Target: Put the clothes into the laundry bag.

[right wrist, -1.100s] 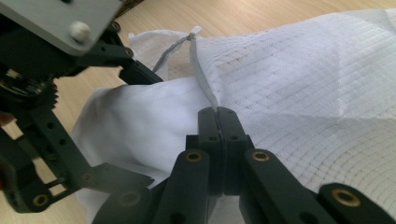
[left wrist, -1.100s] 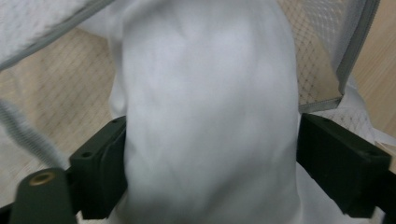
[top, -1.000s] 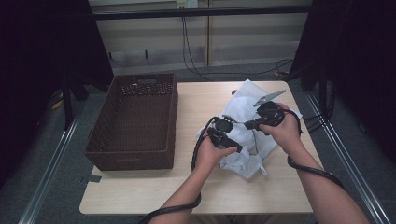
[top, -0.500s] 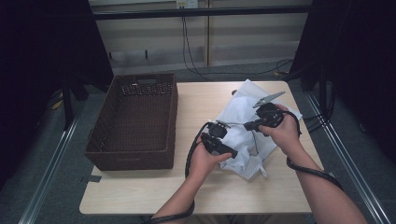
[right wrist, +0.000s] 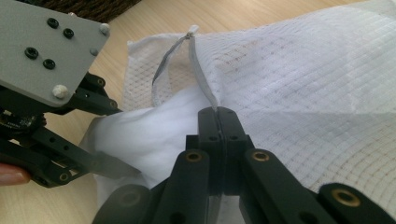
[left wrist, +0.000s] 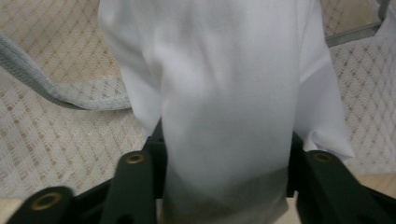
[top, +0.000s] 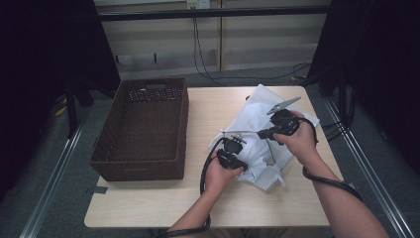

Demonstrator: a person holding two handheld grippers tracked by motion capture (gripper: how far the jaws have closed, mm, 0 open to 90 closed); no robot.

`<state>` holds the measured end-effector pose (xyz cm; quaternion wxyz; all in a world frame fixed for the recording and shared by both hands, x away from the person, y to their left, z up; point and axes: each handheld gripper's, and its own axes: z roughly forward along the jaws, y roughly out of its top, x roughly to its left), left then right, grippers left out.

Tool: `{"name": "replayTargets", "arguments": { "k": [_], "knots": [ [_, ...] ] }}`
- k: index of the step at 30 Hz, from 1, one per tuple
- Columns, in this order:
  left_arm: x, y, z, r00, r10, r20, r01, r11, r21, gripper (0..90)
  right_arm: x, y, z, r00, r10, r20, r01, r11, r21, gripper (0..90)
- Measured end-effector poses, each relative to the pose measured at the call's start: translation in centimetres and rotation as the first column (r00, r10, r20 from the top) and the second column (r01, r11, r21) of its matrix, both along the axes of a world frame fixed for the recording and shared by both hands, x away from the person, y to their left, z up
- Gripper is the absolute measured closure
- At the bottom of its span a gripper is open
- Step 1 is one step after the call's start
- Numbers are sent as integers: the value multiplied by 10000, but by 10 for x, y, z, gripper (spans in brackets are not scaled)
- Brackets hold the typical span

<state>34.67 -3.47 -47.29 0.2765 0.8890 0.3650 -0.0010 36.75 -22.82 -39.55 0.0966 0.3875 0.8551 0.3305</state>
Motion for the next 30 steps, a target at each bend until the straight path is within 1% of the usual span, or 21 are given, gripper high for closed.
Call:
{"name": "replayTargets", "arguments": {
  "k": [1, 2, 3, 4, 5, 6, 7, 9, 11, 13, 17, 18, 20, 22, 24, 25, 26, 27, 28, 30],
  "knots": [
    [0, 0, 0, 10000, 0, 0, 0, 10000, 0, 633, 0, 0, 0, 10000, 0, 0, 0, 10000, 0, 900],
    [-1, -2, 2, 10000, -37, -87, 37, 10000, 5, 651, 0, 1, 0, 10000, -7, -35, 7, 10000, -6, 900],
    [-2, -2, 3, 10000, -31, 5, 31, 10000, -89, 665, 0, 1, 0, 10000, 22, -34, -22, 10000, -8, 900],
    [-2, -3, 5, 10000, -86, 15, 86, 9999, -123, 678, 0, 1, 0, 10000, 58, 22, -58, 10000, -14, 900],
    [-2, -3, 8, 9999, -142, 62, 143, 9997, -179, 686, -1, 1, 0, 10000, 43, -12, -43, 10000, -11, 900],
    [-2, -3, 11, 9997, -210, 120, 213, 9994, -280, 692, -1, 2, 1, 10000, 27, -36, -27, 10000, 10, 900],
    [-3, -4, 15, 9997, -157, 172, 164, 9990, -418, 697, -1, 1, 1, 10000, 28, -24, -28, 10000, 31, 900],
    [-3, -5, 23, 9995, -162, 272, 176, 9984, -533, 700, -1, 1, 2, 10000, 5, -56, -4, 10000, 55, 900],
    [-1, -6, 30, 9987, -257, 446, 281, 9981, -551, 701, -1, 0, 2, 10000, 76, 6, -76, 9999, 108, 900],
    [-1, -6, 32, 9987, -244, 449, 271, 9978, -611, 703, -1, 0, 3, 9999, 111, 44, -111, 9998, 161, 900],
    [2, -10, 42, 9974, -291, 656, 335, 9971, -681, 704, -2, -2, 10, 9999, 68, 143, -71, 9998, 208, 900],
    [3, -11, 43, 9973, -239, 696, 295, 9963, -811, 704, -2, -2, 11, 9998, 72, 181, -76, 9997, 248, 900],
    [5, -12, 45, 9970, -226, 742, 288, 9961, -832, 704, -3, -2, 14, 9998, 67, 211, -73, 9996, 277, 900],
    [7, -13, 46, 9970, -204, 751, 263, 9966, -781, 704, -3, -3, 15, 9994, 175, 300, -183, 9994, 286, 900],
    [8, -13, 47, 9972, -213, 724, 266, 9970, -724, 704, -3, -2, 16, 9996, 95, 278, -102, 9996, 252, 900],
    [9, -14, 47, 9966, -141, 816, 211, 9962, -851, 704, -3, -2, 17, 9994, 174, 295, -183, 9993, 313, 900],
    [10, -14, 48, 9963, -142, 853, 213, 9963, -831, 705, -4, -2, 18, 9995, 109, 289, -118, 9994, 327, 900],
    [11, -15, 48, 9962, -157, 854, 232, 9959, -877, 705, -3, -2, 19, 9993, 217, 295, -227, 9992, 331, 900],
    [11, -15, 49, 9961, -102, 875, 177, 9961, -862, 705, -3, -2, 19, 9994, 222, 261, -231, 9991, 363, 900],
    [14, -15, 50, 9960, 30, 896, 56, 9954, -957, 705, -3, -1, 20, 9993, 183, 338, -198, 9989, 420, 900]
  ]
}}
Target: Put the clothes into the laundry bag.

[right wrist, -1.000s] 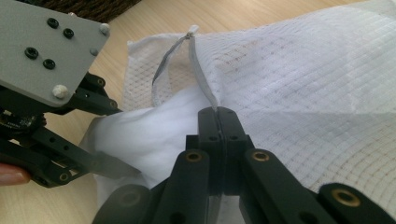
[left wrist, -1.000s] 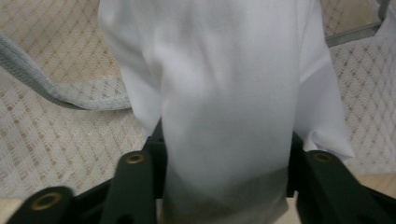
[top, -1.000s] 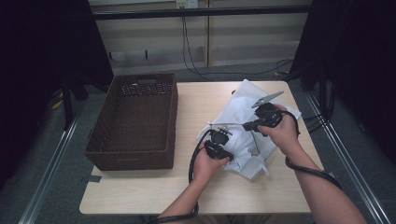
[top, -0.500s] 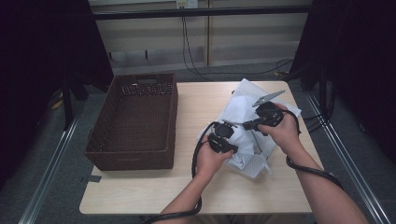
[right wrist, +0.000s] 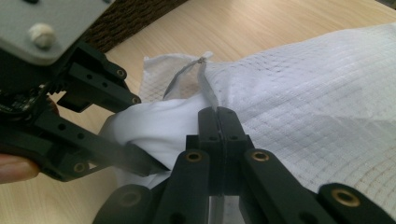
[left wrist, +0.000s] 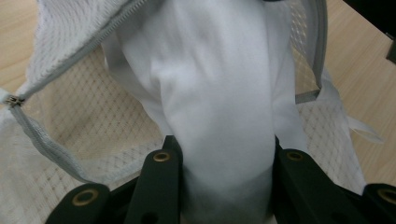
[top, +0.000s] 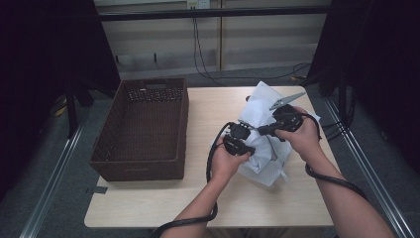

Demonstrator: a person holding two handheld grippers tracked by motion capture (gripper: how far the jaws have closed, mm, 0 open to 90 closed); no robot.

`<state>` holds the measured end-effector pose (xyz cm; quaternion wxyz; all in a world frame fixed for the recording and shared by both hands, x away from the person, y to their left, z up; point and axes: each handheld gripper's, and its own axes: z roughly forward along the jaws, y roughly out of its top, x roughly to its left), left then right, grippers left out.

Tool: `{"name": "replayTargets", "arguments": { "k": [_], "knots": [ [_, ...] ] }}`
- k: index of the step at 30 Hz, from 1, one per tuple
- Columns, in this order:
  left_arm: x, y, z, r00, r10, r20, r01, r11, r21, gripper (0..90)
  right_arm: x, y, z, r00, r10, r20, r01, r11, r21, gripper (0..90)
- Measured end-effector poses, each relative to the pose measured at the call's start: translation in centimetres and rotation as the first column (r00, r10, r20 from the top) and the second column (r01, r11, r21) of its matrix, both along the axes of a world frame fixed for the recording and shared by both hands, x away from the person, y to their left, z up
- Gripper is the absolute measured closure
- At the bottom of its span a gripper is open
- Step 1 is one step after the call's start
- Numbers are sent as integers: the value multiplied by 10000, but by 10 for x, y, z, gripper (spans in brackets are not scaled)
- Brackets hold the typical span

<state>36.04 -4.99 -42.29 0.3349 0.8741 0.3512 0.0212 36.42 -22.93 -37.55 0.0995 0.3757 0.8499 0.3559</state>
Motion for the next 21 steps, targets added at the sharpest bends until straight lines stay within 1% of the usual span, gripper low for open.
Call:
{"name": "replayTargets", "arguments": {
  "k": [1, 2, 4, 6, 8, 9, 10, 11, 12, 13, 15, 16, 17, 18, 19, 20, 21],
  "knots": [
    [1, -1, 1, 10000, 84, 47, -84, 9999, -65, 705, 0, 0, 1, 10000, 17, -32, -17, 10000, 47, 900],
    [3, 0, 2, 10000, 43, 60, -43, 10000, -60, 705, 0, 0, 2, 10000, 40, 16, -41, 10000, 56, 900],
    [3, -2, 2, 9998, 128, 119, -127, 9999, -103, 705, -1, 0, 3, 10000, 18, 13, -18, 10000, 13, 900],
    [5, -5, 5, 9996, 161, 212, -158, 9998, -130, 705, -1, -1, 6, 9999, 79, 97, -80, 10000, 50, 900],
    [6, -7, 5, 9997, 129, 223, -128, 9999, -17, 704, -2, -1, 7, 10000, -45, 47, 45, 10000, -5, 900],
    [7, -8, 4, 9996, 129, 267, -128, 9999, -54, 705, -2, -2, 7, 10000, -58, 63, 59, 10000, -17, 900],
    [7, -8, 4, 9996, 129, 267, -128, 9999, -54, 704, -2, -2, 7, 10000, 27, 51, -28, 10000, 45, 900],
    [9, -11, 2, 9995, 246, 202, -245, 9997, -64, 704, -2, -3, 6, 10000, 41, 85, -41, 10000, 19, 900],
    [10, -11, 0, 9995, 222, 227, -220, 9997, -99, 704, -3, -3, 6, 10000, -8, 32, 8, 10000, 4, 900],
    [10, -11, 0, 9995, 222, 227, -220, 9997, -99, 703, -2, -4, 6, 10000, 16, 80, -16, 10000, 22, 900],
    [11, -16, -3, 9991, 314, 289, -312, 9995, -64, 701, -3, -6, 6, 10000, -65, 42, 65, 10000, -21, 900],
    [11, -17, -4, 9991, 279, 325, -276, 9996, -111, 701, -3, -6, 6, 10000, -22, 55, 22, 10000, 63, 900],
    [12, -19, -5, 9989, 348, 326, -344, 9993, -134, 700, -3, -7, 6, 10000, 29, 19, -29, 10000, 66, 900],
    [12, -19, -6, 9990, 290, 352, -284, 9995, -149, 698, -3, -8, 5, 10000, 13, -4, -13, 10000, 59, 900],
    [12, -20, -7, 9988, 332, 372, -326, 9994, -152, 698, -3, -9, 6, 9999, -71, -71, 71, 9999, 76, 900],
    [12, -22, -9, 9985, 403, 358, -397, 9991, -170, 695, -3, -9, 5, 10000, -60, -36, 60, 9999, 92, 900],
    [12, -22, -10, 9987, 349, 367, -345, 9993, -106, 690, -3, -10, 5, 10000, -60, -21, 60, 10000, 28, 900]
  ]
}}
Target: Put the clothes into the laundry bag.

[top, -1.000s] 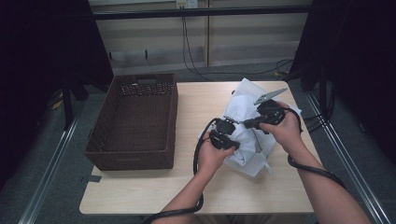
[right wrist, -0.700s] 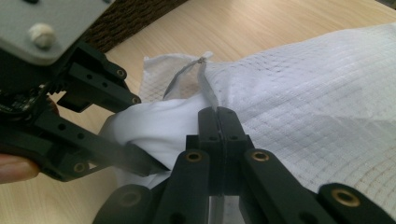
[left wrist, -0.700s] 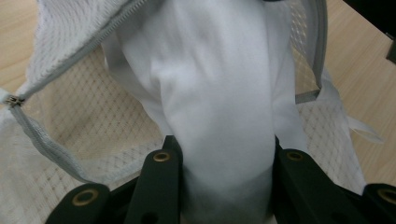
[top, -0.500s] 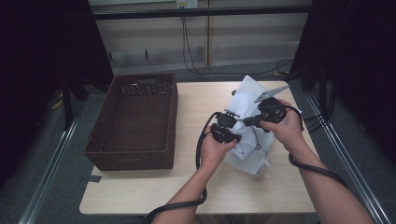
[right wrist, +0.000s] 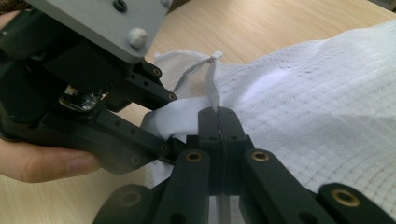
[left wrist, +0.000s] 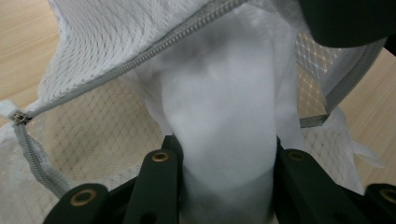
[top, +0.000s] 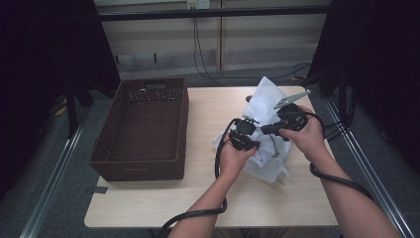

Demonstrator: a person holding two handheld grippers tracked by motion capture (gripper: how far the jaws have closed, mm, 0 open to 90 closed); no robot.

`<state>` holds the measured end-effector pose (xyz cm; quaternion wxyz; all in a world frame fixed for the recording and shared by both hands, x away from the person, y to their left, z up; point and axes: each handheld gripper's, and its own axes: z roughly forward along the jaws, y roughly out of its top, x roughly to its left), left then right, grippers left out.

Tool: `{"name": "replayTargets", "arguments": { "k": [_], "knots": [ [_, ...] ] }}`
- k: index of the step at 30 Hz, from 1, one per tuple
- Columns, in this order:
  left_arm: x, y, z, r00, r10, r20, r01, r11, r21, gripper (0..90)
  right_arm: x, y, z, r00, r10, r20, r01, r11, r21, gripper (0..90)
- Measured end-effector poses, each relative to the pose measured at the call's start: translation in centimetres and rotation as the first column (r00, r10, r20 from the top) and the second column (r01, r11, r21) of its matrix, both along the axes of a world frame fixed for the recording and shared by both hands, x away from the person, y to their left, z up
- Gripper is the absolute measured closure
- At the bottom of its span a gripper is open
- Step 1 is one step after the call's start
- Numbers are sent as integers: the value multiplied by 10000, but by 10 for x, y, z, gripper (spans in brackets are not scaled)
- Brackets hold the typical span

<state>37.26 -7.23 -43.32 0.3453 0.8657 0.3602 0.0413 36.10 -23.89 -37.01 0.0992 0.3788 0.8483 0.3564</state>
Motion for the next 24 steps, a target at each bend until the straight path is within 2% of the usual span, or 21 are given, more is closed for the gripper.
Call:
{"name": "replayTargets", "arguments": {
  "k": [3, 6, 7, 11, 14, 19, 21, 23, 24],
  "knots": [
    [0, -2, -6, 10000, -12, -28, 13, 10000, 52, 671, 0, -1, -1, 10000, 33, -33, -33, 10000, 68, 900],
    [0, -4, -12, 9998, 102, -158, -102, 9999, -44, 626, 0, -3, -4, 10000, -31, -68, 30, 9999, -111, 900],
    [1, -4, -14, 9998, 0, -207, 1, 10000, 34, 612, -1, -3, -5, 9999, -96, -109, 94, 9998, -170, 900],
    [1, -3, -17, 9998, 14, -215, -11, 9999, 147, 513, 0, -6, -9, 9998, -174, -88, 171, 9990, -403, 900],
    [2, 0, -18, 9992, 89, -386, -84, 9999, 129, 395, 1, -8, -11, 9995, -320, -39, 317, 9984, -459, 900],
    [-1, 6, -15, 9992, -268, -290, 279, 9990, 350, 285, 1, -10, -14, 9992, -397, -9, 395, 9970, -671, 900],
    [-3, 10, -12, 9991, -380, -195, 384, 9991, 199, 232, 1, -9, -15, 9985, -535, -93, 527, 9959, -734, 900],
    [-5, 12, -10, 9993, -363, -125, 365, 9991, 202, 222, 2, -10, -17, 9989, -477, -17, 474, 9961, -740, 900],
    [-7, 18, -7, 9989, -458, -8, 458, 9981, 400, 217, 1, -10, -19, 9987, -513, -50, 508, 9957, -771, 900]
  ]
}}
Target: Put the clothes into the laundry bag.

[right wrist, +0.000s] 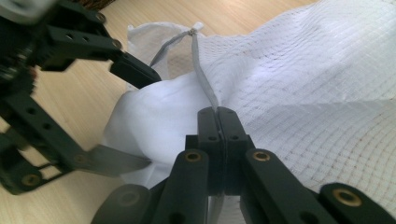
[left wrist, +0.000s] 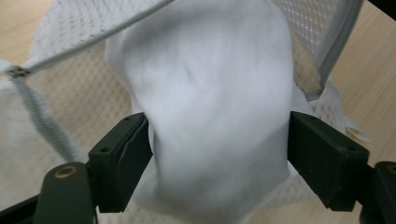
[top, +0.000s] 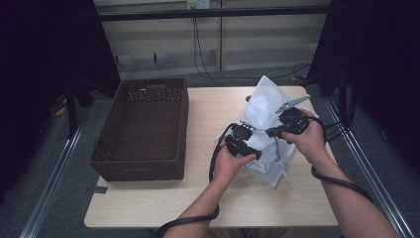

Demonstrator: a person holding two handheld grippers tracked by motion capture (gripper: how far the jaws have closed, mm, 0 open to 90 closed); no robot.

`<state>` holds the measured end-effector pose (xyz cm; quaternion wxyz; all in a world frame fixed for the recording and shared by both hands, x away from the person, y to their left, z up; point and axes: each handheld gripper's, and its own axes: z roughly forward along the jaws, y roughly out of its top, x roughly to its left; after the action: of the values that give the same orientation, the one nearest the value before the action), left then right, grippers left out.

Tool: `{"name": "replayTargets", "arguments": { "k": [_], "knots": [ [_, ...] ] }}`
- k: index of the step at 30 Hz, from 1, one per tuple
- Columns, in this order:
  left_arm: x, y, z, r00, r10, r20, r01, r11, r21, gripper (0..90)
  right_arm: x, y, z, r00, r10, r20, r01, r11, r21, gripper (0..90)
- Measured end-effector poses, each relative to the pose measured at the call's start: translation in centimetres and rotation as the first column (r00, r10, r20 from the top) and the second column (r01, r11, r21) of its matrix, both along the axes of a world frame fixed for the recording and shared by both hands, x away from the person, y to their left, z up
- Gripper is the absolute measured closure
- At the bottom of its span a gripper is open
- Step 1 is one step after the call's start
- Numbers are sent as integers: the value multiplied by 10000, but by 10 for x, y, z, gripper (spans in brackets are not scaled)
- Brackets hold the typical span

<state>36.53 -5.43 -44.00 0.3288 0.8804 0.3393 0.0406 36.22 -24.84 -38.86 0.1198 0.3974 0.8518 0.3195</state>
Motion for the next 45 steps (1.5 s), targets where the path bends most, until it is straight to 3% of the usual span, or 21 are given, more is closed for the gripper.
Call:
{"name": "replayTargets", "arguments": {
  "k": [3, 11, 16, 18, 19, 21, 26, 29, 30, 32, 41, 45],
  "knots": [
    [-2, 9, 1, 9999, 89, 52, -89, 9999, -114, 207, 0, 1, -2, 10000, 18, -43, -18, 10000, -89, 899],
    [-6, 37, -3, 9996, 292, 45, -292, 9994, 161, 240, 1, 5, -5, 10000, 36, -34, -37, 9998, -198, 896],
    [-6, 50, -11, 9989, 441, 147, -444, 9988, 215, 403, 1, 5, -5, 10000, 14, -50, -15, 9996, -267, 895],
    [-4, 53, -14, 9982, 526, 283, -539, 9973, 490, 570, 1, 5, -6, 10000, 49, -13, -49, 9996, -290, 895],
    [-3, 54, -16, 9979, 588, 269, -600, 9972, 445, 583, 1, 5, -6, 10000, 64, -31, -65, 9996, -276, 894],
    [-2, 55, -19, 9971, 702, 279, -715, 9962, 491, 708, 1, 6, -7, 10000, 55, -48, -56, 9995, -300, 893],
    [3, 52, -25, 9948, 957, 352, -973, 9941, 476, 847, 1, 6, -8, 9999, 17, -147, -20, 9998, -203, 893],
    [6, 51, -27, 9944, 1013, 312, -1031, 9927, 628, 877, 1, 5, -9, 9999, -3, -147, 1, 9999, -165, 893],
    [7, 48, -30, 9932, 1158, 146, -1162, 9927, 335, 877, 2, 4, -8, 9998, 18, -187, -21, 9998, -182, 892],
    [9, 46, -33, 9936, 1100, 240, -1110, 9929, 426, 890, 2, 4, -8, 9999, 58, -95, -59, 9998, -164, 892],
    [13, 42, -50, 9914, 1305, -60, -1303, 9912, 244, 900, 0, -2, -8, 9999, 8, -135, -9, 10000, -98, 872],
    [13, 41, -50, 9923, 1237, -29, -1236, 9919, 278, 900, 0, -4, -8, 9998, -53, -195, 50, 9999, -151, 801]
  ]
}}
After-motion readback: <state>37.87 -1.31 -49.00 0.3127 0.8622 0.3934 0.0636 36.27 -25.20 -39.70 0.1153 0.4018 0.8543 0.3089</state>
